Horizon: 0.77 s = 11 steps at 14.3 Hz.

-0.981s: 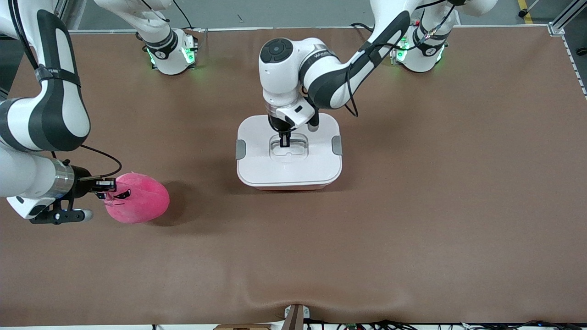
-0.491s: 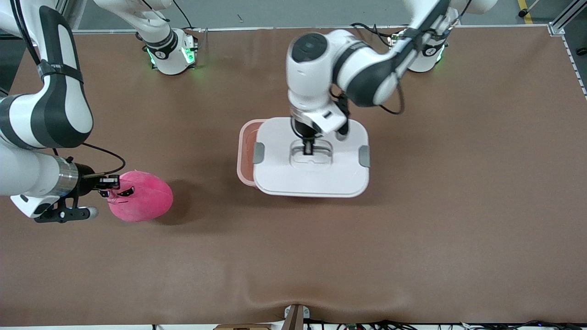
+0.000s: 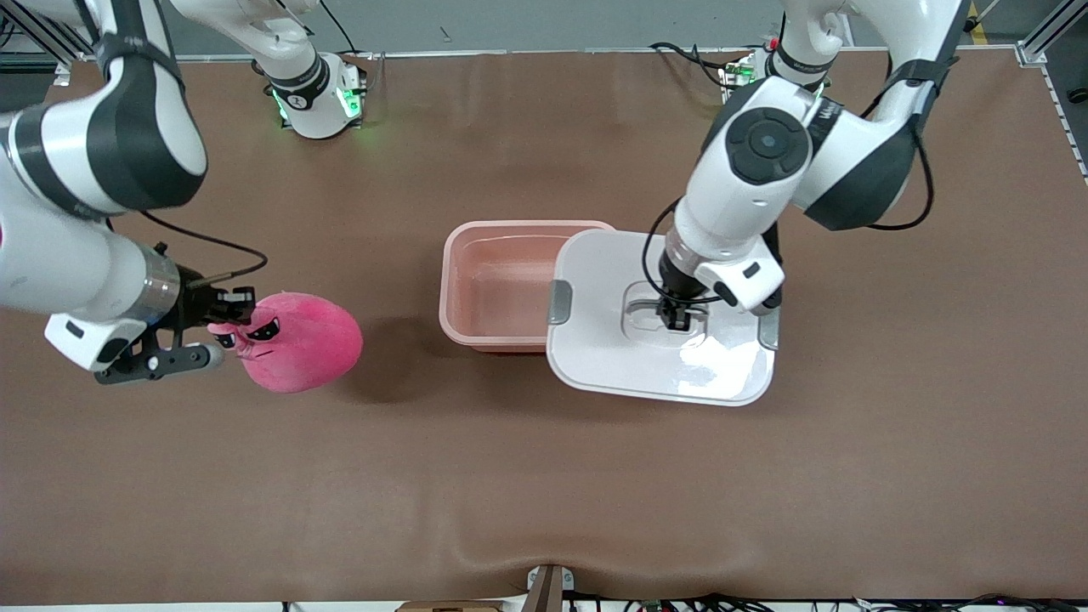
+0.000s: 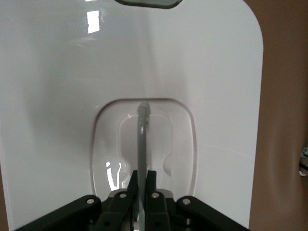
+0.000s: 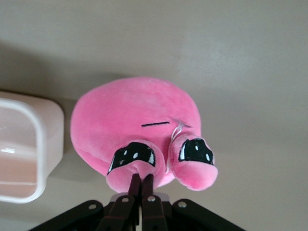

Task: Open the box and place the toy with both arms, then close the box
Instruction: 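Lift the lid off with the left gripper while the right gripper lifts the plush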

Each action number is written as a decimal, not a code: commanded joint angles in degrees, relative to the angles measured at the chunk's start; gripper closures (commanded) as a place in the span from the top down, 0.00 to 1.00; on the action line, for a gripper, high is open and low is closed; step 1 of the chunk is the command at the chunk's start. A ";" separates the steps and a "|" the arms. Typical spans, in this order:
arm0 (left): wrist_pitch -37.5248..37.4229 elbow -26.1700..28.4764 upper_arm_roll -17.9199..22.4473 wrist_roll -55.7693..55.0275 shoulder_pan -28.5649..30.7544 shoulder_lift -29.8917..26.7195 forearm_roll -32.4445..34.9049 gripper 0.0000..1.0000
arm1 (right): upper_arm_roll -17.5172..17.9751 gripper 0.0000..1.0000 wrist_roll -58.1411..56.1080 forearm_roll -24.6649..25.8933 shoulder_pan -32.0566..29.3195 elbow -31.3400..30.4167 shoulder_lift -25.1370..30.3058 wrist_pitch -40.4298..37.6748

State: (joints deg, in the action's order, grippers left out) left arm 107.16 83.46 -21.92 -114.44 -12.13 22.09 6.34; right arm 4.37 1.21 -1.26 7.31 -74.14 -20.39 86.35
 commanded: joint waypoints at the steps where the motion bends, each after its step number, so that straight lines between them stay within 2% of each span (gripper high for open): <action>1: -3.53 0.92 -0.76 7.63 2.55 -2.84 -2.38 0.00 | -0.16 0.00 1.61 -0.41 2.79 -0.48 2.64 -1.62; 8: -6.35 0.66 -0.67 24.15 6.85 -4.69 -2.73 0.00 | 0.11 0.00 -0.85 -0.32 11.21 -0.04 3.43 -3.91; 11: -8.54 0.65 -0.58 29.17 8.35 -5.39 -4.13 0.00 | -0.07 0.00 -2.35 -2.86 13.69 0.31 3.43 -4.26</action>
State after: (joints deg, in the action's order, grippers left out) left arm 100.81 83.44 -22.10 -89.18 -4.98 18.54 4.32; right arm 4.86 0.44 -2.03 19.57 -74.11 -18.02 83.17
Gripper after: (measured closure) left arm 0.930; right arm 0.965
